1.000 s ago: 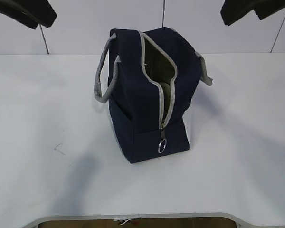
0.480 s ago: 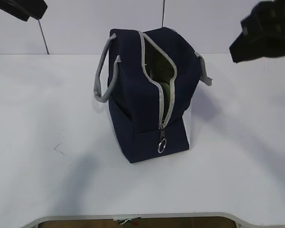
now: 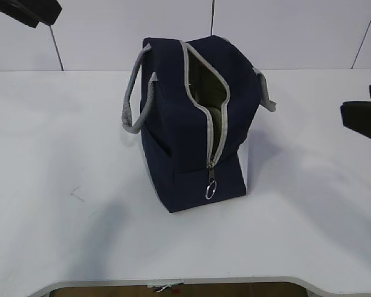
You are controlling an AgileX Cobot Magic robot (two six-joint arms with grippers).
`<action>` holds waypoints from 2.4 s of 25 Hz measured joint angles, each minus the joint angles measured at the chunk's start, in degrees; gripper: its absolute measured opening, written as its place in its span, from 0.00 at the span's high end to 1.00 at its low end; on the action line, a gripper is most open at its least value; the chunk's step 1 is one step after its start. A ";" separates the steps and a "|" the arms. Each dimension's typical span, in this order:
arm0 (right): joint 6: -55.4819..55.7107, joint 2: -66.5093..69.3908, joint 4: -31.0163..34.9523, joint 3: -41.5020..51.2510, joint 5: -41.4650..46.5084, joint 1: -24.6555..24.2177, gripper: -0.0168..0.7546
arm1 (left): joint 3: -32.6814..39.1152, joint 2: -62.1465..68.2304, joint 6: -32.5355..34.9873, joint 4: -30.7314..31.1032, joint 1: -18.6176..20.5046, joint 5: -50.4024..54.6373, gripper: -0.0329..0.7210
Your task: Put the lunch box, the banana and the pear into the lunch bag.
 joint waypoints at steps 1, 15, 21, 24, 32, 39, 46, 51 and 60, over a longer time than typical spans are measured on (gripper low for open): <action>-1.95 -2.07 -0.13 1.41 -1.85 0.00 0.50 | 0.00 0.00 0.00 0.00 -0.09 0.00 0.62; -7.33 -11.63 2.40 16.10 -16.21 0.00 0.52 | 0.00 -0.14 0.00 -1.42 -0.35 0.00 0.62; -5.91 -11.39 2.40 20.92 -23.71 0.00 0.52 | 0.00 -1.31 0.00 -1.53 -0.35 0.00 0.62; -3.64 -9.55 2.17 22.62 -28.03 0.00 0.52 | 0.00 -1.53 0.00 -1.64 -0.35 0.00 0.62; 10.71 1.79 -14.05 23.36 -43.31 0.00 0.53 | 0.00 -1.62 0.00 -3.14 -0.35 0.00 0.62; 15.04 14.93 -17.75 23.36 -52.08 0.00 0.53 | 0.00 -2.11 0.00 -3.48 -0.35 0.00 0.62; 15.26 26.65 -15.30 23.36 -57.56 0.00 0.53 | 0.00 -2.11 0.00 -3.48 -0.35 0.00 0.62; 15.39 32.76 -13.26 23.26 -62.99 0.00 0.53 | 0.00 -2.20 0.00 -3.60 -0.35 0.00 0.62; 15.52 44.60 -11.26 22.78 -74.39 0.00 0.53 | 0.00 -2.20 0.00 -3.68 -0.35 0.00 0.62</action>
